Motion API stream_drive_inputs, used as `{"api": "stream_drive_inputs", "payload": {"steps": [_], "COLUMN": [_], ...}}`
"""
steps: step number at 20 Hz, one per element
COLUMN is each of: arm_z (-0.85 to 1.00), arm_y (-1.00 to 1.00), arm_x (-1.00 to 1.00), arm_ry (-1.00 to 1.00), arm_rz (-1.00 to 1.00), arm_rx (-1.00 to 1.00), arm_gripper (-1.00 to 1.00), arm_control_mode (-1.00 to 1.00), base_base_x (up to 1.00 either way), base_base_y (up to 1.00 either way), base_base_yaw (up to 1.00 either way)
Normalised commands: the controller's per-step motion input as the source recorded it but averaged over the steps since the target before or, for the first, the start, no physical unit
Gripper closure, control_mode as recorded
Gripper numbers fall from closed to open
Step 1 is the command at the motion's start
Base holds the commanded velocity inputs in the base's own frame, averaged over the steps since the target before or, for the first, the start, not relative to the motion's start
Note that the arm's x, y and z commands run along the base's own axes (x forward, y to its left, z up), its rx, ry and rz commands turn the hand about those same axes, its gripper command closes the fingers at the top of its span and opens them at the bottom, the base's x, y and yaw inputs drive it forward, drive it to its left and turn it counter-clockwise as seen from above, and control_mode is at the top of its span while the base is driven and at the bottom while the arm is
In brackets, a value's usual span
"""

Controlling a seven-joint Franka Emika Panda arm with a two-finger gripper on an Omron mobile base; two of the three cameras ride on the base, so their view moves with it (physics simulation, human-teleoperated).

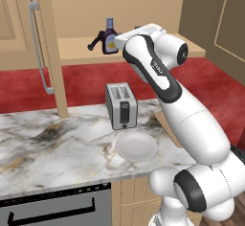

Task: Pick the fish from the plate and place it on the cutting board. Then pick the condiment bottle from the cabinet and place it next to the cutting board.

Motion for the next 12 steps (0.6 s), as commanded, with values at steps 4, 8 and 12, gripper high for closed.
{"api": "stream_drive_inputs", "payload": {"steps": [4,8,12], "arm_z": [0.07,0.03,0.02], "arm_y": [0.01,0.08,0.13], "arm_x": [0.14,0.11,0.07], "arm_ry": [0.00,0.00,0.00], "arm_rz": [-0.03,-0.01,0.00], "arm_rx": [0.00,0.00,0.00], "arm_gripper": [-1.00,-1.00,-1.00], "arm_control_mode": [-1.00,-1.00,-1.00], "base_base_x": [0.00,0.00,0.00], "base_base_y": [0.00,0.00,0.00], "base_base_yaw": [0.00,0.00,0.00]}}
